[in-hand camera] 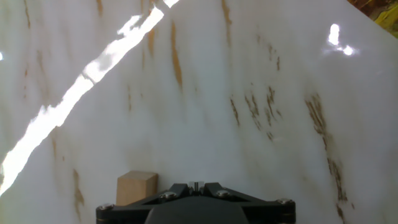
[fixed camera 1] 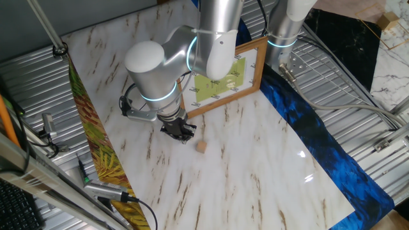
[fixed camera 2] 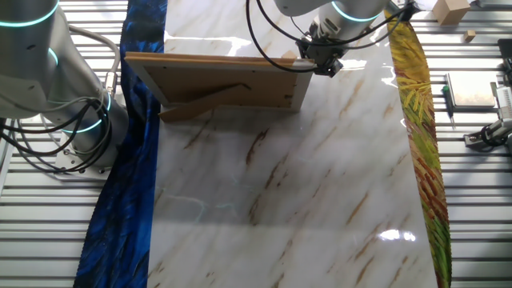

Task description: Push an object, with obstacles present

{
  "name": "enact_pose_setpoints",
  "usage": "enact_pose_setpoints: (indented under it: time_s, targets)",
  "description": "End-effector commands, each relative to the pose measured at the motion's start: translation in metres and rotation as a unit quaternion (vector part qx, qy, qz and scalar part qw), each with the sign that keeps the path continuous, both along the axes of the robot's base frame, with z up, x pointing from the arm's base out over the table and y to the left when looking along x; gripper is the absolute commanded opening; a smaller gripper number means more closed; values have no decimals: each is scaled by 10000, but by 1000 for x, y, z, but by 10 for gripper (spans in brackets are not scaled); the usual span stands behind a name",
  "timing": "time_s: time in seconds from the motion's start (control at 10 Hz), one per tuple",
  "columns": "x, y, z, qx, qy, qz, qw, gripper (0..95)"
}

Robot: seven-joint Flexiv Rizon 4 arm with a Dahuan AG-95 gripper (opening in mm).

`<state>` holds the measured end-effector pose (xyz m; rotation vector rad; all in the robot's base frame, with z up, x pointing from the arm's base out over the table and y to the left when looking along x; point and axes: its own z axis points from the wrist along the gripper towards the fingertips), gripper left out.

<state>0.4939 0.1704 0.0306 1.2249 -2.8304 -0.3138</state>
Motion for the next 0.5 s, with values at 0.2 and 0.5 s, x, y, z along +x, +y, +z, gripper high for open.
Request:
enact_pose_setpoints:
  time_s: [0.2,0.5]
  targets:
    - [0,0,0,-25,-11,52,10000,0]
    - [0,0,0,-22,-13,51,10000,0]
